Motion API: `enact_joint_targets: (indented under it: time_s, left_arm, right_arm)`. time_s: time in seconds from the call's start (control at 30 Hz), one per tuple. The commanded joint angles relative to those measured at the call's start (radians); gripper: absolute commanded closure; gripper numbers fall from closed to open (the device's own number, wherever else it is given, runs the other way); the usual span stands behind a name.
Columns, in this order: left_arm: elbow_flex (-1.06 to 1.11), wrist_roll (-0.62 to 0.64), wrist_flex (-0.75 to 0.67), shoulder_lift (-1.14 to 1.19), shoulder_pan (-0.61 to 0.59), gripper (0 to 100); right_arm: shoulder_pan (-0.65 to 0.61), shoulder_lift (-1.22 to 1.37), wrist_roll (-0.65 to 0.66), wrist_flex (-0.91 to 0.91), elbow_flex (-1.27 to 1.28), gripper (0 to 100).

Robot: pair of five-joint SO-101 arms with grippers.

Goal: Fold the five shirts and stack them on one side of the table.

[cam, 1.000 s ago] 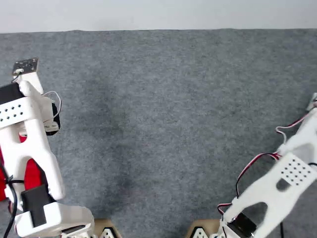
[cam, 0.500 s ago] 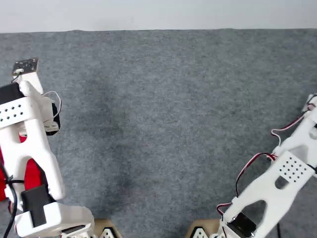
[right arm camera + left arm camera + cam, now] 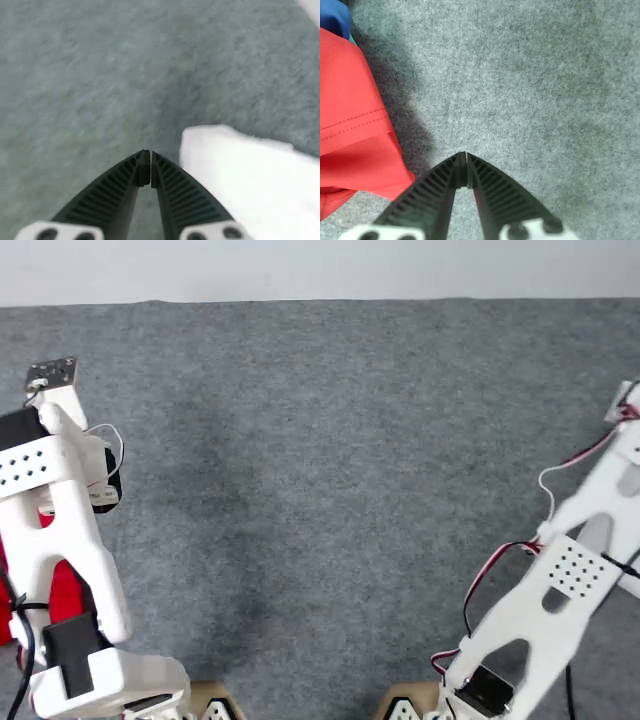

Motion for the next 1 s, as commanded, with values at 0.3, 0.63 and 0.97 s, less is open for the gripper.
enact_joint_targets:
  time_s: [0.3,0.63,0.97]
  left_arm:
    - [-0.005,-0.055,0.025,-0.255,0.000,99]
    - [-0.005,-0.226,0.020,-0.356,-0.003,99]
    - [-0.033,-0.671,-0.046,-0.101,-0.190,83]
  right_arm:
    - [-0.090,-0.493,-0.008,0.255,0.305,98.8]
    - [-0.084,-1.040,0.106,0.251,1.203,98.8]
    - [0.067,-1.227,0.189,0.249,1.580,98.8]
